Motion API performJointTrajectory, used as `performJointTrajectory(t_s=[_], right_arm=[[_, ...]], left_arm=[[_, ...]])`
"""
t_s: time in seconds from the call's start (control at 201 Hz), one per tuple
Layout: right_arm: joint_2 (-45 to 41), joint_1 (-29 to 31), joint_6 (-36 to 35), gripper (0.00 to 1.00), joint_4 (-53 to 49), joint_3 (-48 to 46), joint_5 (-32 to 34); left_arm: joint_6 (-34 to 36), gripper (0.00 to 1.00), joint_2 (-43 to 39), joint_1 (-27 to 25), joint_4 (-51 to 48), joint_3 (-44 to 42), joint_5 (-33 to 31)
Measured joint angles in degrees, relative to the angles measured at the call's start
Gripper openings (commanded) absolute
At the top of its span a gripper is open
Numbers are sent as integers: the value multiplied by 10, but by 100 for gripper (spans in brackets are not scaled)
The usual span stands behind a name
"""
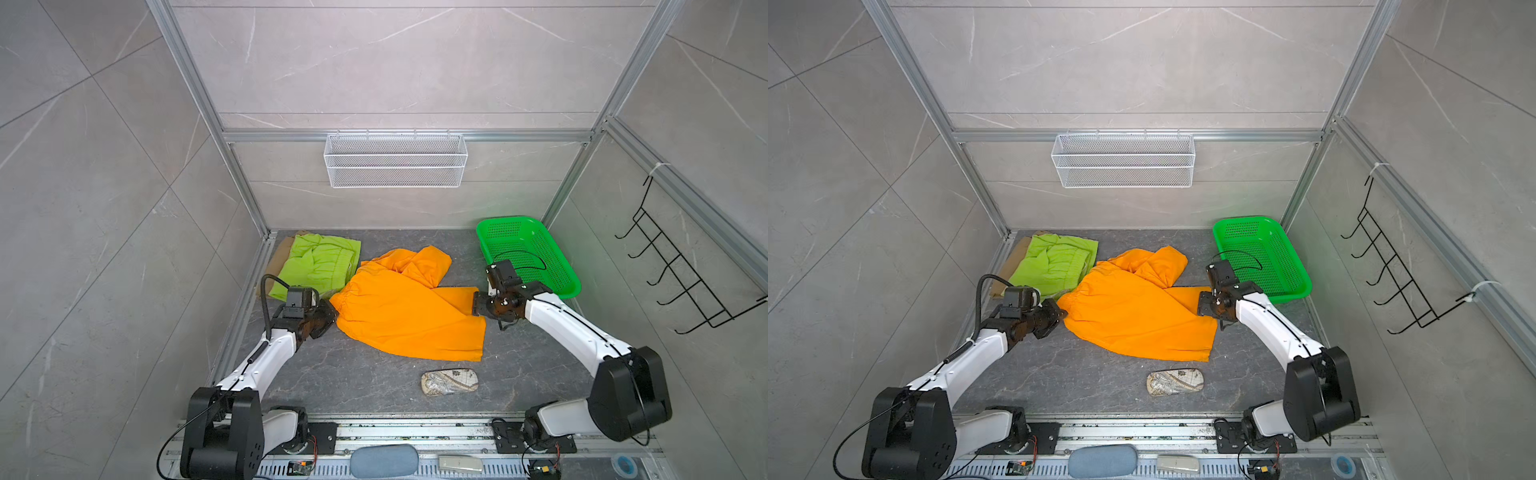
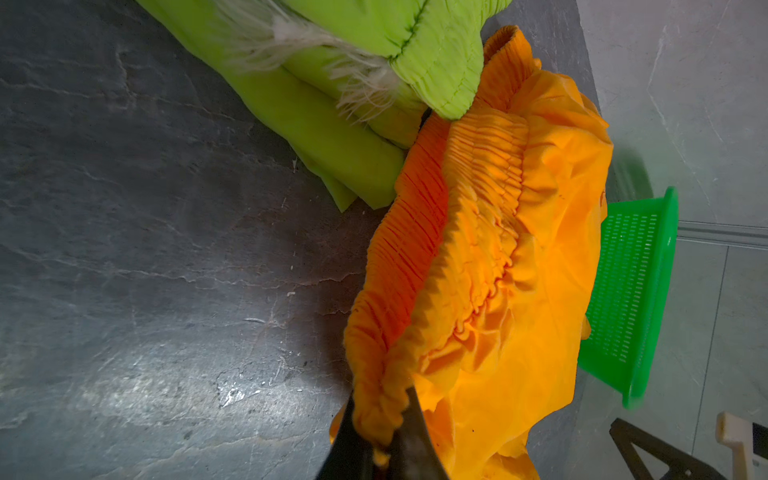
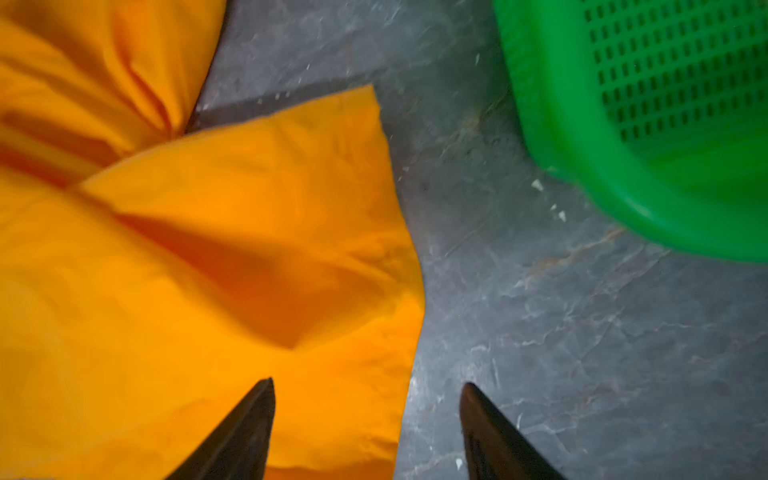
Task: Fold and stack the shorts
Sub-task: 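Lift the orange shorts high with both grippers, stretching them between the grippers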
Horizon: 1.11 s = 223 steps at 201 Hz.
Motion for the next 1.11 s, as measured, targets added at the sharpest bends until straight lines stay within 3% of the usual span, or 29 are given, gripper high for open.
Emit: performJointTrajectory(t_s=[0.209, 0.413, 0.523, 0.603, 0.742, 0.777, 0.922, 1.111], right_arm=[[-69, 26, 38, 68, -4, -100, -55], [-76, 35, 72, 65, 12, -176, -93], [-73, 35, 95, 59, 44, -210, -121], [-56, 35, 107, 47, 72, -223, -135], [-21, 36, 122, 6, 113, -216, -143], [-10, 36, 122, 0, 118, -209, -143], [10, 33, 115, 0, 92, -128, -136], [48, -35, 66, 0, 14, 172, -127]], left_arm=[[-2, 0, 1, 0, 14, -16, 0], [-4, 0, 5, 0, 23, -23, 0], [-5, 0, 5, 0, 25, -24, 0], [-6, 0, 5, 0, 27, -25, 0], [-9, 0, 8, 0, 32, -25, 0], [-9, 0, 9, 0, 33, -25, 0], [-10, 0, 10, 0, 24, -17, 0], [-4, 0, 33, 13, -35, 116, 7]])
